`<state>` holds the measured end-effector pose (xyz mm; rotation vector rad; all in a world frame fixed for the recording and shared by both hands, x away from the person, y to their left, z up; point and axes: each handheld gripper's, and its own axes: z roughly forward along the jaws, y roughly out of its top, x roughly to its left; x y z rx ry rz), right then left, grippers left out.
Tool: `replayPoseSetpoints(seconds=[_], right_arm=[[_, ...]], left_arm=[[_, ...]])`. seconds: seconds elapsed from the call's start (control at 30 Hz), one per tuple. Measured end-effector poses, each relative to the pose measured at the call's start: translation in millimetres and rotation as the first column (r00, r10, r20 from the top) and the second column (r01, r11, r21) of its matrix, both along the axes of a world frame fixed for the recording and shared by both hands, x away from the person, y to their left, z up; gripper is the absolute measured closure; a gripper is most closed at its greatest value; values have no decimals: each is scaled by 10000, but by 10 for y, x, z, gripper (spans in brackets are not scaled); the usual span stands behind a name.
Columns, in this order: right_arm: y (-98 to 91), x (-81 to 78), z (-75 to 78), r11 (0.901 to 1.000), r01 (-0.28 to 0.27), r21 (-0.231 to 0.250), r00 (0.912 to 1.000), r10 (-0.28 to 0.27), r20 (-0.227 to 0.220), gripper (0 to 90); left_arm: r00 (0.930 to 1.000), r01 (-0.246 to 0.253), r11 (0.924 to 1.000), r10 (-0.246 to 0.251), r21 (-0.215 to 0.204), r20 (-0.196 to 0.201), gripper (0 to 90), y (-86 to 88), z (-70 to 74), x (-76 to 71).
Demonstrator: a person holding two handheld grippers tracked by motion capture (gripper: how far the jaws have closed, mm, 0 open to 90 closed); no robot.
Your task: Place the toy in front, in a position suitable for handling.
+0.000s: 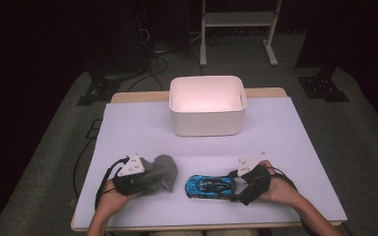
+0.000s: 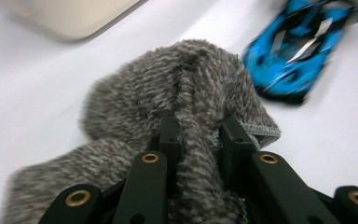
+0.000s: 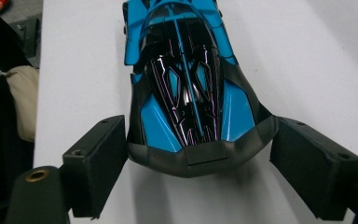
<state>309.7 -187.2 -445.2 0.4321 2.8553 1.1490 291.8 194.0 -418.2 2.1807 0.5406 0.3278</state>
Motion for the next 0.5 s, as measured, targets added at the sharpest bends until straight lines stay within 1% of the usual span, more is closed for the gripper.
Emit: replayPoseSetpoints(seconds=[0.03,0.07,0.1,0.13,0.17,0.2,0.23,0.3,0.33,0.37,0.4,0.43,0.47,0.5], right_arm=[[0,0,0,10000,0,0,10000,0,0,173],[15,-1,-15,10000,-72,-15,9999,72,90,174],[22,-2,-20,10000,-78,32,10000,78,57,175],[32,-3,-29,9999,-118,99,9999,117,38,176],[32,-3,-29,9999,-118,99,9999,117,38,176],[50,-7,-48,9999,-92,73,9999,91,143,204],[51,-5,-53,9999,-119,90,9997,117,198,205],[48,0,-57,9998,-132,155,9998,130,173,207],[41,7,-62,9997,-158,206,9998,155,159,209],[37,5,-63,9996,-78,289,10000,77,25,210],[31,2,-65,9995,-42,327,10000,43,-37,210],[25,6,-66,9994,-99,321,9999,99,23,211],[25,6,-66,9994,-99,321,9999,99,23,211],[23,5,-60,9993,-91,372,9999,89,47,213]], left_arm=[[10000,0,10000,0,0,0,745,0,0,0],[9985,551,9984,-550,137,-75,745,-183,16,6],[9964,850,9961,-848,232,-88,745,-281,24,14],[9964,850,9961,-848,232,-88,745,-281,24,14],[9931,1175,9924,-1173,365,-86,745,-409,41,21],[9897,1432,9885,-1431,486,-59,745,-503,65,29],[9828,1848,9816,-1849,480,-30,745,-659,115,41],[9750,2219,9732,-2221,598,-42,745,-829,177,55],[9692,2460,9665,-2460,727,-87,746,-913,202,69],[9603,2787,9552,-2787,992,-136,746,-1023,230,81],[9565,2909,9502,-2916,1122,-99,746,-1091,244,81],[9511,3075,9432,-3088,1258,-97,746,-1174,269,85],[9511,3075,9432,-3088,1258,-97,747,-1174,269,85],[9381,3452,9302,-3462,1250,-142,746,-1330,309,92]])
